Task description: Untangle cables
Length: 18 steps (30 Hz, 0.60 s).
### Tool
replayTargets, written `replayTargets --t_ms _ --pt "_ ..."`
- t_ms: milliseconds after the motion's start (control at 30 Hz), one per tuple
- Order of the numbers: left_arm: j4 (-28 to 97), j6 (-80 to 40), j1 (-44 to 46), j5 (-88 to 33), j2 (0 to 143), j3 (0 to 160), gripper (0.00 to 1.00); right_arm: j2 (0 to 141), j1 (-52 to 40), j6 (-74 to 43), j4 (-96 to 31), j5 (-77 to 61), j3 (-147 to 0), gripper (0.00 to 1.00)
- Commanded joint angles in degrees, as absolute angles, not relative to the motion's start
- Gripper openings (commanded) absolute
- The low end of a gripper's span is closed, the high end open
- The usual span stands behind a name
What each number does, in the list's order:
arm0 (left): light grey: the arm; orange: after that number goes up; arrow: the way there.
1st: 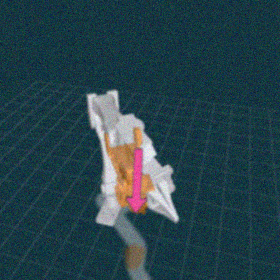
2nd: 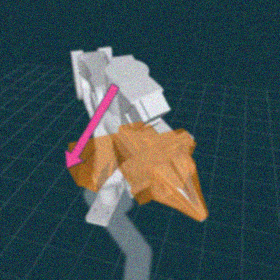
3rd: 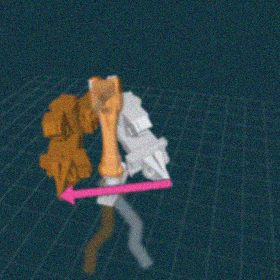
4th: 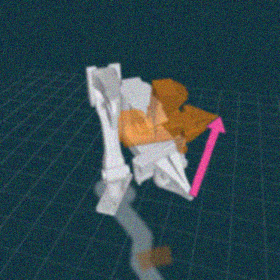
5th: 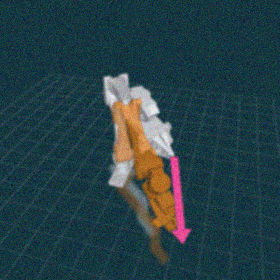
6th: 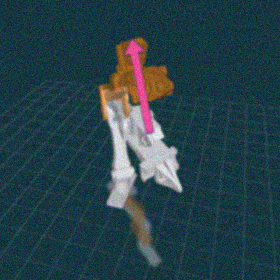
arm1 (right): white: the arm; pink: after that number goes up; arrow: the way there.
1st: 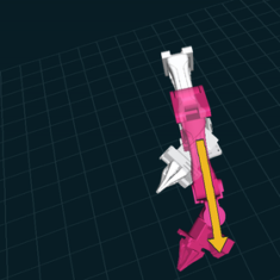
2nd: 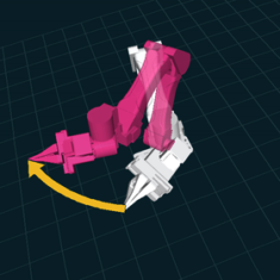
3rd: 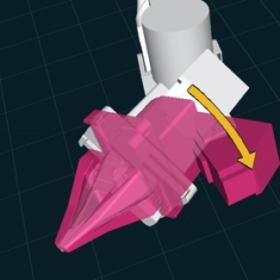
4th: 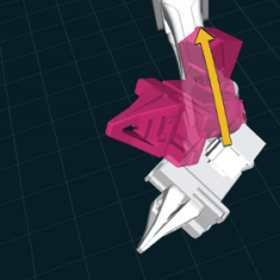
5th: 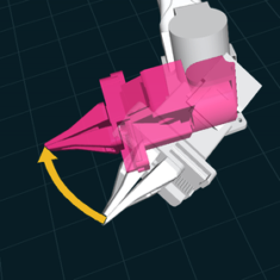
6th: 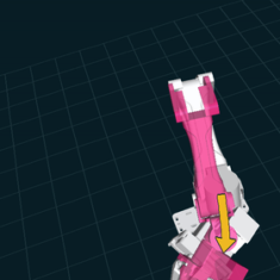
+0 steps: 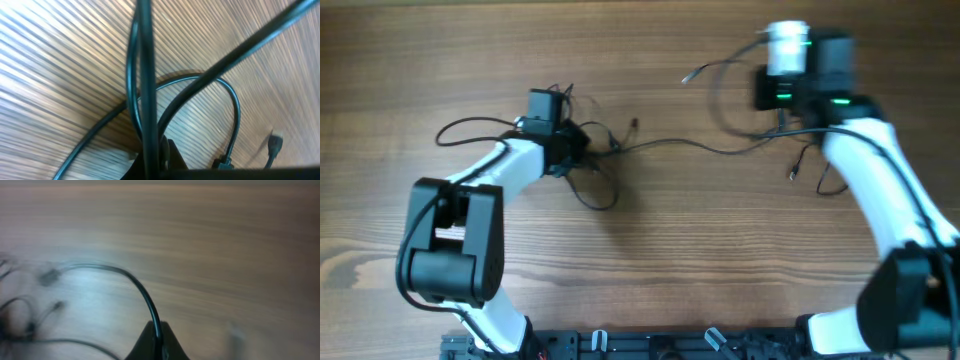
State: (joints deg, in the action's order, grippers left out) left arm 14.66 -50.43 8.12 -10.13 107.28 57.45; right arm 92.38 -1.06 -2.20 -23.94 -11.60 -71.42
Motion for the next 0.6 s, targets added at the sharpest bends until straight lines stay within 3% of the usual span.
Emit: replayTargets --t_ms 0,200,300,333,367,400,567 --pt "18.3 -49.7 6.6 -9.2 109.4 55.5 0.04 88.5 6.4 -9.0 -30.5 -8.0 -71.2 0.04" --pt "19.4 -49.7 6.6 -9.2 109.4 55.5 0.04 89.2 14.3 -13.5 -42.3 -6.8 -69.4 0.06" --pt "19.4 -49.7 6.6 -9.2 109.4 55.5 0.04 90.2 14.3 -16.6 -41.5 2.7 -64.0 0.42" --pt "19.4 -49.7 6.6 -9.2 109.4 55.5 0.04 90.6 14.3 -18.2 -39.9 5.9 -62.6 0.62" --pt "19.4 -49.7 6.6 -9.2 109.4 55.5 0.04 91.2 14.3 -18.1 -37.9 6.4 -61.6 0.89" --pt "19.4 -49.7 6.6 -9.2 109.4 55.5 0.04 91.9 14.3 -18.2 -36.7 6.0 -61.0 1.00" --pt "19.4 -49.7 6.6 -9.2 109.4 55.5 0.07 93.9 14.3 -18.2 -32.7 6.0 -58.4 1.00"
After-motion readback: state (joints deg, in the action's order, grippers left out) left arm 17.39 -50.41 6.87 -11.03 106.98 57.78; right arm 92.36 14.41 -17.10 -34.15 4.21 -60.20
